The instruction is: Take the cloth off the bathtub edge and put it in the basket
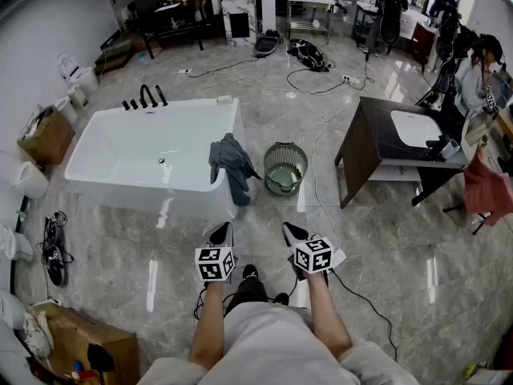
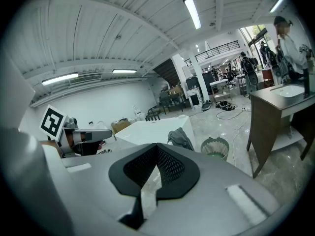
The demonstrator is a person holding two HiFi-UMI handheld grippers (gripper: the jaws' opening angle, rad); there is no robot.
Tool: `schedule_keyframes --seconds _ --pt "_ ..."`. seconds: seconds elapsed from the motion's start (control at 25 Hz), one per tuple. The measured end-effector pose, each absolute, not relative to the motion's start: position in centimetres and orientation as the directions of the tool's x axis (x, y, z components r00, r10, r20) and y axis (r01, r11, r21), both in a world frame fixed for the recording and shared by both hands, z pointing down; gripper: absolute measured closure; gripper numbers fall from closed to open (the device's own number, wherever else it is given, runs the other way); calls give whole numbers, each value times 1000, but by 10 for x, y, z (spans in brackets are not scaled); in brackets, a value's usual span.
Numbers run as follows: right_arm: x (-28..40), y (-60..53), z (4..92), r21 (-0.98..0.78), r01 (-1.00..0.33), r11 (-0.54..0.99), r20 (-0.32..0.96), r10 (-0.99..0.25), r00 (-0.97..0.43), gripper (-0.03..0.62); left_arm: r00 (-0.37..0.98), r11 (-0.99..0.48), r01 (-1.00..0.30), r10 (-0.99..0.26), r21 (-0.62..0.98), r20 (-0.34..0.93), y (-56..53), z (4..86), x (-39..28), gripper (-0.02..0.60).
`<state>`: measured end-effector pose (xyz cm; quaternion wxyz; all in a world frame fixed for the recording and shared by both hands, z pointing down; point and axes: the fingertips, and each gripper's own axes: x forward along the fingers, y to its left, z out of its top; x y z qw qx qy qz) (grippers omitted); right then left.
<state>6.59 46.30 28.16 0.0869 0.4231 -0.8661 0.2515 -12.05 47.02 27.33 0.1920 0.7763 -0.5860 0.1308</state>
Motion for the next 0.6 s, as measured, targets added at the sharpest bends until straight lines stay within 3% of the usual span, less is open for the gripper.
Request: schedule_keyframes --seconds 0.6 --pt "95 486 277 -313 -826 469 326 -763 -557 592 339 -301 -941 -859 156 383 488 262 -91 523"
